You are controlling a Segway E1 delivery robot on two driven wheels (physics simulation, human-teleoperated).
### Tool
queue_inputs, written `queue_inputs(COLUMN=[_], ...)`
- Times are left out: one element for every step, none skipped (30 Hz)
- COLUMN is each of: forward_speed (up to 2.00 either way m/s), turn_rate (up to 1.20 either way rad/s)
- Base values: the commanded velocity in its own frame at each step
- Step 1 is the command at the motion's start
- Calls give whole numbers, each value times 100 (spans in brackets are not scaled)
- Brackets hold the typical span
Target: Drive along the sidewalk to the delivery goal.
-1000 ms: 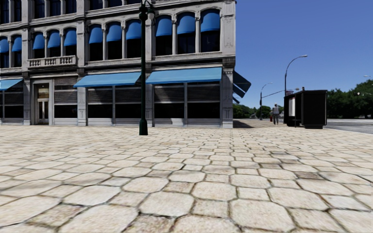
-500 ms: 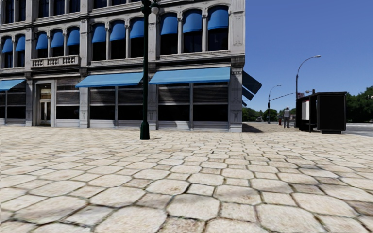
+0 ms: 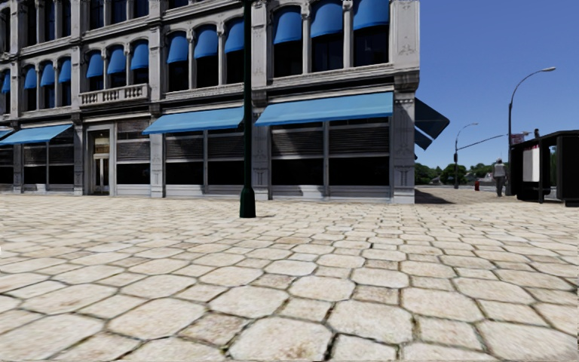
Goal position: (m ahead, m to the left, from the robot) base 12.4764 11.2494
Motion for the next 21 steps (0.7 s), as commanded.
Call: queue_inputs(forward_speed=[152,153,154,154,154,154,155,155,155,156,156,158,171,200,200,200,200,200,200,200,200], turn_rate=[38,39,40,40,44,50,53,53,54,55,55,55,55,55,55,53,52,52,52,52,52])
